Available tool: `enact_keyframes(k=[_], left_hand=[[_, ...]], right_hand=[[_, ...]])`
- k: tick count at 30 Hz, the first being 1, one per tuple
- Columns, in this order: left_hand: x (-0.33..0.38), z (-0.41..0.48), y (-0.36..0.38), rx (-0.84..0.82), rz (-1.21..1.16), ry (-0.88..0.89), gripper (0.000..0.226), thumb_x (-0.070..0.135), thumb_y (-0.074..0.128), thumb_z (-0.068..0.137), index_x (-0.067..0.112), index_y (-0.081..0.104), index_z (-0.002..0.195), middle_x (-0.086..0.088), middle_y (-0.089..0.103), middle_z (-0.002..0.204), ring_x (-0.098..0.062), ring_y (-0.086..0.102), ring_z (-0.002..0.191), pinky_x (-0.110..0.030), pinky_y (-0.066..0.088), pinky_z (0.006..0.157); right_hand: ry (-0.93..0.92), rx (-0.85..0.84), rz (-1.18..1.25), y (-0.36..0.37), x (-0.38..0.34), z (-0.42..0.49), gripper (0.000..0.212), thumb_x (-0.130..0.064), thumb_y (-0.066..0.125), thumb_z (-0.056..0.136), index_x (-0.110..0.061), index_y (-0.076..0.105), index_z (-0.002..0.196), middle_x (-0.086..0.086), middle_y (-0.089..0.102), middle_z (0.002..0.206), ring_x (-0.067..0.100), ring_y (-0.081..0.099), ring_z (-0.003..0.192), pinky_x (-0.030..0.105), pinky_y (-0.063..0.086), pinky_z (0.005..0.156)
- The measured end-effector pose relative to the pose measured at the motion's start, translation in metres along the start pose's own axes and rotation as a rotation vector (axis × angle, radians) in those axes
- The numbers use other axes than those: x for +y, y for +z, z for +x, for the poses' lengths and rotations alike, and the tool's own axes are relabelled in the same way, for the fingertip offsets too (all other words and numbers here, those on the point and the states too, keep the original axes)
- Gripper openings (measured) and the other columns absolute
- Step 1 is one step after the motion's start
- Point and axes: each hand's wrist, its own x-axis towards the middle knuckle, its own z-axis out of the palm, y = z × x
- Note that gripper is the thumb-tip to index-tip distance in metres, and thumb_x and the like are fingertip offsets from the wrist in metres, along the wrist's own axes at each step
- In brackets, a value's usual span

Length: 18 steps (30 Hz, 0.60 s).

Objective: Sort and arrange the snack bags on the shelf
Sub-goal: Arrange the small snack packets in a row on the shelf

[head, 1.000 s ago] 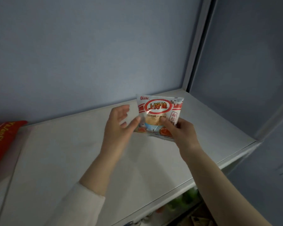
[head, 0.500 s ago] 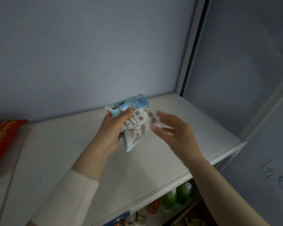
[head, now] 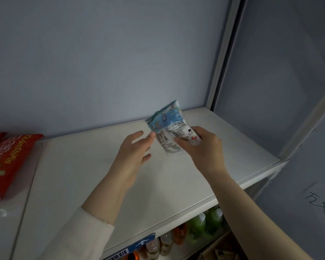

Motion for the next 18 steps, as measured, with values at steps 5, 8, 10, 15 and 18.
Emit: enact_keyframes(k=[5,8,10,15,18], left_hand=[[0.015,-0.024,0.009,-0.150,-0.095,-0.007,0.051,0.043,0.059,0.079,0.013,0.059,0.120,-0.004,0.069,0.108,-0.017,0.066,0.099,-0.035,0.056,0.080],[0.028,-0.029,-0.004,-0.046,-0.044,0.006,0.044,0.041,0.059,0.084,0.016,0.059,0.120,-0.002,0.070,0.108,-0.020,0.068,0.096,-0.039,0.056,0.081],[0.031,-0.035,-0.020,0.024,0.001,-0.002,0.038,0.036,0.060,0.086,0.016,0.060,0.119,-0.004,0.070,0.110,-0.023,0.068,0.096,-0.043,0.055,0.086],[0.036,-0.058,-0.082,0.113,0.074,0.047,0.019,0.024,0.058,0.090,0.012,0.066,0.102,-0.004,0.074,0.098,-0.018,0.072,0.081,-0.034,0.058,0.078],[0.044,-0.080,-0.126,0.124,0.068,0.075,0.010,0.013,0.056,0.091,0.010,0.065,0.095,0.001,0.075,0.089,-0.012,0.073,0.070,-0.024,0.059,0.062]], right_hand=[[-0.398,-0.065,-0.480,0.009,-0.026,-0.028,0.037,-0.025,0.075,0.075,-0.015,0.066,0.109,0.006,0.068,0.101,0.025,0.065,0.086,0.037,0.056,0.070],[-0.496,-0.284,-0.565,0.007,-0.053,-0.045,0.052,-0.036,0.073,0.076,-0.023,0.057,0.124,-0.002,0.061,0.123,0.019,0.060,0.108,0.030,0.051,0.084],[-0.397,-0.494,-0.500,0.002,-0.069,-0.049,0.056,-0.044,0.068,0.077,-0.030,0.052,0.128,-0.009,0.057,0.129,0.011,0.056,0.113,0.022,0.046,0.092],[-0.362,-0.790,-0.312,0.004,-0.106,-0.055,0.043,-0.041,0.067,0.078,-0.036,0.060,0.120,-0.015,0.059,0.106,0.002,0.056,0.091,0.011,0.045,0.075],[-0.377,-0.876,-0.352,0.023,-0.126,-0.065,0.038,-0.040,0.065,0.081,-0.033,0.061,0.118,-0.018,0.055,0.100,0.000,0.055,0.081,0.007,0.043,0.071]])
